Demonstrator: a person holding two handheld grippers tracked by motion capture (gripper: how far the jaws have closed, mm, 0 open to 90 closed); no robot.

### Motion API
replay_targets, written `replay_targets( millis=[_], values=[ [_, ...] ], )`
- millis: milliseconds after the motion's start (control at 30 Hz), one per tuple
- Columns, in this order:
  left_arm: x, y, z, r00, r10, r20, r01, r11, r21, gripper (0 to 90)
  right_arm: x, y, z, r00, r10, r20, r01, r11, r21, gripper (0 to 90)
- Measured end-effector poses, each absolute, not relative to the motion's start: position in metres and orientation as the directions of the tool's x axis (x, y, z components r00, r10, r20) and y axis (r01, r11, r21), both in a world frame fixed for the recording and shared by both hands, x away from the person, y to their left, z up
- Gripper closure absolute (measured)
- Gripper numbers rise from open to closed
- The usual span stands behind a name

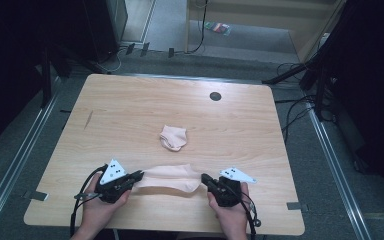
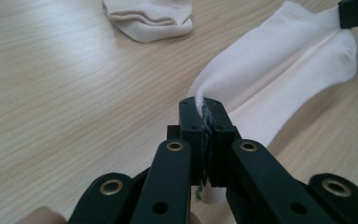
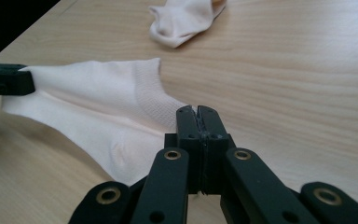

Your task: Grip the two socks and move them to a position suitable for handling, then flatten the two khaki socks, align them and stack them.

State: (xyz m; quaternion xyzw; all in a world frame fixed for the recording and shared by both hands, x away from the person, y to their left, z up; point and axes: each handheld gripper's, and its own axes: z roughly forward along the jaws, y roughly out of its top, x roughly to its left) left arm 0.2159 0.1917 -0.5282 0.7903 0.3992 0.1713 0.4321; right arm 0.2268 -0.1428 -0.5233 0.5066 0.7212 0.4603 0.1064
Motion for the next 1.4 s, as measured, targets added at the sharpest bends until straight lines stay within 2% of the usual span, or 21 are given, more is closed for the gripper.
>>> replay_targets(
  millis=[67,433,500,533,600,667,700,767,967,1100,1233,1400],
  values=[
    [0.216,0.191,-0.531,0.638,0.764,-0.101,0.496,-0.307,0.812,88.9,0.224,-0.137,-0.527,-0.478,0.822,0.31,0.635,0.08,0.768,90.0],
    [0.212,0.181,-0.537,0.655,0.746,-0.118,0.494,-0.305,0.814,87.4,0.223,-0.133,-0.53,-0.492,0.813,0.311,0.632,0.088,0.77,89.9],
    [0.212,0.18,-0.538,0.651,0.747,-0.134,0.503,-0.292,0.813,83.5,0.224,-0.133,-0.53,-0.493,0.81,0.319,0.636,0.086,0.767,89.2],
    [0.213,0.179,-0.539,0.639,0.758,-0.132,0.512,-0.29,0.809,74.5,0.225,-0.134,-0.531,-0.497,0.804,0.327,0.64,0.084,0.764,86.3],
    [0.213,0.178,-0.54,0.601,0.79,-0.12,0.516,-0.269,0.813,51.0,0.226,-0.135,-0.531,-0.5,0.795,0.344,0.641,0.073,0.764,71.8],
    [0.213,0.179,-0.539,0.575,0.811,-0.111,0.507,-0.246,0.826,34.4,0.226,-0.137,-0.527,-0.51,0.789,0.343,0.628,0.069,0.776,64.6],
    [0.215,0.182,-0.539,0.569,0.813,-0.127,0.504,-0.223,0.835,27.4,0.227,-0.138,-0.524,-0.521,0.786,0.333,0.611,0.071,0.789,62.2],
    [0.216,0.187,-0.538,0.561,0.815,-0.145,0.502,-0.196,0.843,21.9,0.228,-0.137,-0.521,-0.532,0.785,0.319,0.592,0.076,0.802,60.8],
    [0.228,0.213,-0.537,0.497,0.841,-0.216,0.502,-0.075,0.862,13.8,0.235,-0.132,-0.515,-0.548,0.787,0.285,0.561,0.093,0.823,58.9],
    [0.236,0.228,-0.539,0.471,0.856,-0.214,0.497,-0.057,0.866,10.9,0.245,-0.128,-0.508,-0.562,0.788,0.251,0.535,0.115,0.837,57.2],
    [0.242,0.237,-0.546,0.438,0.867,-0.237,0.515,-0.026,0.857,10.9,0.257,-0.12,-0.502,-0.588,0.774,0.236,0.536,0.154,0.83,53.5],
    [0.244,0.24,-0.547,0.443,0.857,-0.265,0.515,-0.001,0.857,10.5,0.27,-0.112,-0.497,-0.599,0.774,0.205,0.522,0.183,0.833,53.5]
  ],
)
